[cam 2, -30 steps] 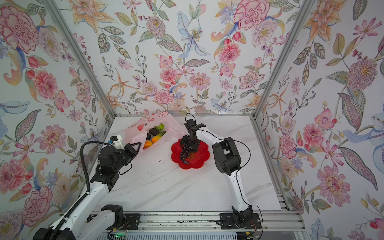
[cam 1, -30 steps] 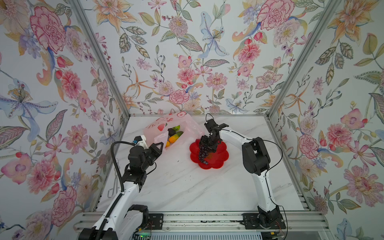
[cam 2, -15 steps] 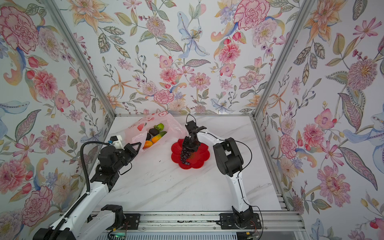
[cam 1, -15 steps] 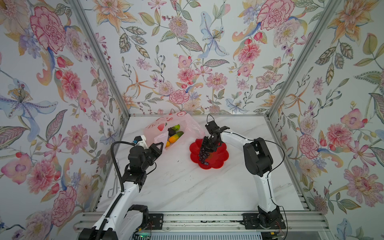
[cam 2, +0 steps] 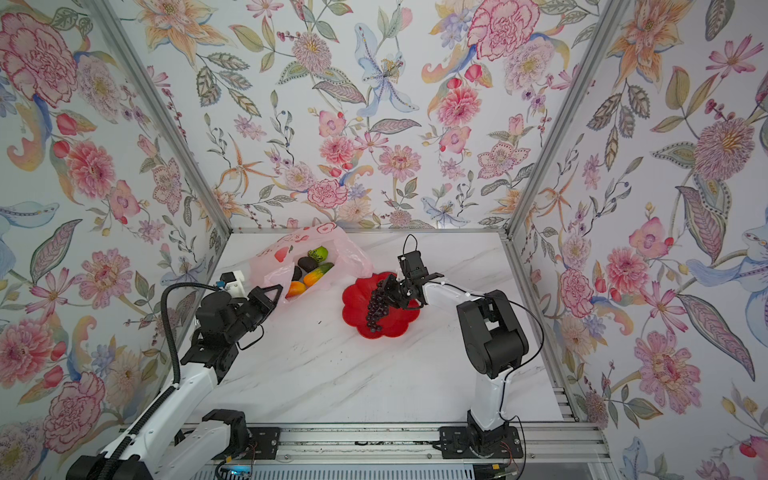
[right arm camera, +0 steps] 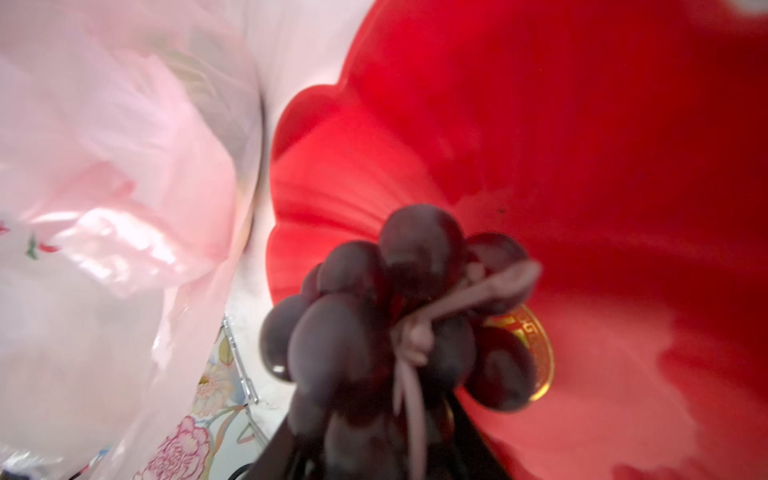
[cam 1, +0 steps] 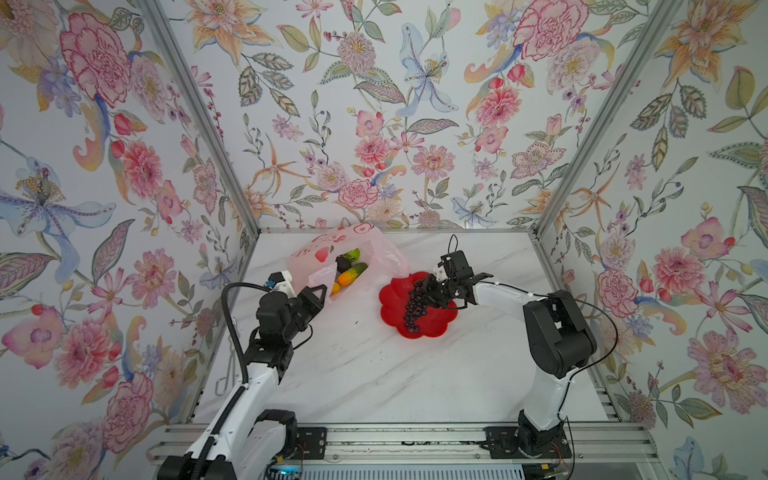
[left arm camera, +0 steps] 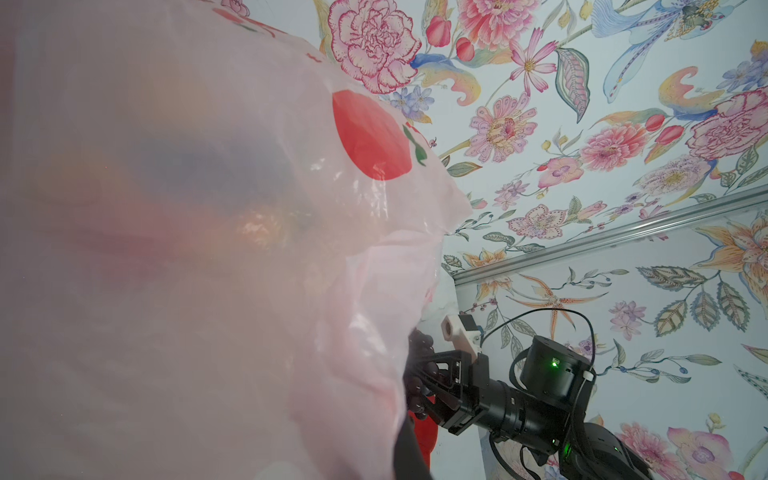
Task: Place the fruits into the plastic bag
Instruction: 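Close the right gripper on the grape bunch and lift it, then carry the dark grapes over to the pink bag mouth with the right gripper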
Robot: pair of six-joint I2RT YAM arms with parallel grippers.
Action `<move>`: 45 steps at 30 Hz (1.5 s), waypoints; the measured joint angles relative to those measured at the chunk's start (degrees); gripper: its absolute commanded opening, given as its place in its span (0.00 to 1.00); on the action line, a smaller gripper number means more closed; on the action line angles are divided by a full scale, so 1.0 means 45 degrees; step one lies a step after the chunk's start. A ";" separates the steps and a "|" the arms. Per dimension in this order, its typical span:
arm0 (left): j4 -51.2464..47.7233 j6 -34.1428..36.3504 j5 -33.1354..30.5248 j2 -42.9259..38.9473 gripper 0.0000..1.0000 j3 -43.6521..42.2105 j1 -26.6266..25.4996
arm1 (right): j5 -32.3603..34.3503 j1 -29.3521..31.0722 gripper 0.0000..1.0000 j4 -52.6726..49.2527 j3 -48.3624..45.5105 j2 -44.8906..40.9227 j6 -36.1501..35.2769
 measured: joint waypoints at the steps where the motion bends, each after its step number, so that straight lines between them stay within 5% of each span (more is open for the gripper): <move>1: -0.0010 0.0000 0.0000 0.0010 0.00 0.0000 0.0000 | -0.0185 -0.0073 0.38 0.0413 -0.0287 -0.0214 0.0092; 10: -0.0141 0.0000 0.0000 0.0005 0.00 0.0005 0.0000 | -0.1039 -0.0573 0.39 0.1690 -0.0889 -0.2098 0.0321; 25: -0.0403 -0.0282 -0.0044 -0.0316 0.00 0.0005 0.0000 | -0.0646 0.0374 0.38 0.1316 0.3351 -0.2540 0.0865; 35: -0.0296 -0.0748 -0.0034 -0.0321 0.00 0.0010 0.0000 | 0.1457 0.2273 0.37 0.3672 0.5149 -0.0602 0.1530; 45: -0.0296 -0.1044 -0.0039 -0.0083 0.00 0.0457 0.0000 | 0.1462 0.3415 0.37 0.4371 0.7174 0.2851 0.1666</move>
